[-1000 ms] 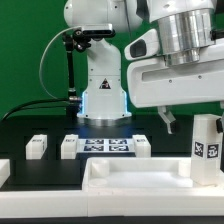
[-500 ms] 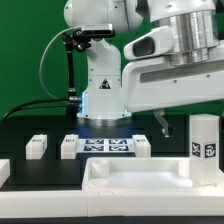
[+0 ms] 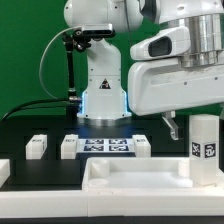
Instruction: Assemble desk
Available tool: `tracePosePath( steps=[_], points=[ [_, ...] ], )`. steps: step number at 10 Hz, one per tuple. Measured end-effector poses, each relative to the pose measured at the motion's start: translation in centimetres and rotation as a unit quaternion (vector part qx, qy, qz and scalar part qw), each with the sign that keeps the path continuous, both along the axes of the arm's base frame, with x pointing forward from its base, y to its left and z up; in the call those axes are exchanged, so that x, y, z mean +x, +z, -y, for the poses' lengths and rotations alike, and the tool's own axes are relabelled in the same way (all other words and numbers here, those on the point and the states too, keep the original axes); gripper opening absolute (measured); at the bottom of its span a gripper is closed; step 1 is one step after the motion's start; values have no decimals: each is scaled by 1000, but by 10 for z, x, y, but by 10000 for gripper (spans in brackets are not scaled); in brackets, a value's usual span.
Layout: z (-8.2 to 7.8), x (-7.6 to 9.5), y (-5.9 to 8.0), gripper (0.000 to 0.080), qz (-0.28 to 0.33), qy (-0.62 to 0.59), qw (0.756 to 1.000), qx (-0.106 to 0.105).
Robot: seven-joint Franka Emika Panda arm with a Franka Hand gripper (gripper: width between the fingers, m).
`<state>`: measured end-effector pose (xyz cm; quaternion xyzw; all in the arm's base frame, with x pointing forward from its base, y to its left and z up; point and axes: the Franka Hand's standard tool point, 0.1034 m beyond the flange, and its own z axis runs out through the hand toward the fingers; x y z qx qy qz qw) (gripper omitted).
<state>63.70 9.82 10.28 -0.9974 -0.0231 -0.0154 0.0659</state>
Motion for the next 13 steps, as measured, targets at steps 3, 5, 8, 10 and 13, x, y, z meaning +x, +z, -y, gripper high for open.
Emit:
tracePosePath(
  steps=[3,5,8,10,13],
  points=[
    [-1,0,0,288,-14,-104,994,5],
    [-3,1,1,288,-23,-189,982,8],
    [-11,0,1,289,-47,-390,919,9],
    [-15,1,0,289,-69,-535,842,29],
    [-16,4,-1,290,-102,-693,710,79]
  ],
)
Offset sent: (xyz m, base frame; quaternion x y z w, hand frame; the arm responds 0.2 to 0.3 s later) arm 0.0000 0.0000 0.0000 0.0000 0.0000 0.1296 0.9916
